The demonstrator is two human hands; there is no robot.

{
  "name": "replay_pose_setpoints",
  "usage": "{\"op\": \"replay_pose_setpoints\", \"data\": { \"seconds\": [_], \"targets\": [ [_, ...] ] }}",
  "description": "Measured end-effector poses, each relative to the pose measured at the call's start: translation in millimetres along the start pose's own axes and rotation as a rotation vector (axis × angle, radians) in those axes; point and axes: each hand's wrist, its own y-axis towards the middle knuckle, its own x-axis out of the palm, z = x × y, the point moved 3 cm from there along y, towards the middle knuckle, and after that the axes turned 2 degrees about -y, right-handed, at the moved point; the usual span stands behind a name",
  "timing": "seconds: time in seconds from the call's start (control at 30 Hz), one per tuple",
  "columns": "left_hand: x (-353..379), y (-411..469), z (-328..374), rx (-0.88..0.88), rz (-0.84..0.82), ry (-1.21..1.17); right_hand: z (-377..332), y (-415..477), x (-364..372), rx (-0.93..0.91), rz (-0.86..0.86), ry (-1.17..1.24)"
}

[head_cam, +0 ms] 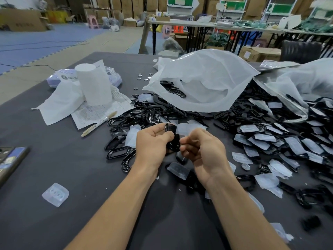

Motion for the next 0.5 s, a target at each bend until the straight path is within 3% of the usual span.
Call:
{"op": "replay_pose_setpoints", "data": {
  "seconds": [0.13,0.43,0.5],
  "targets": [
    [-0.7,-1.9,-0.3,-0.052,0.047,-0.042,0.6,-2.1,-1.1,-0.036,-0.01,-0.071],
    [-5.6,-0.3,-1.0,-0.088,0.107,-0.088,-1.0,-0.8,-2.5,-0.284,-0.001,-0.68],
    [-5.7,1.1,-1.4,-0.074,0.1,-0.081,-3.3,0.5,-5.1,-0.299,0.012,-0.653]
  ]
}}
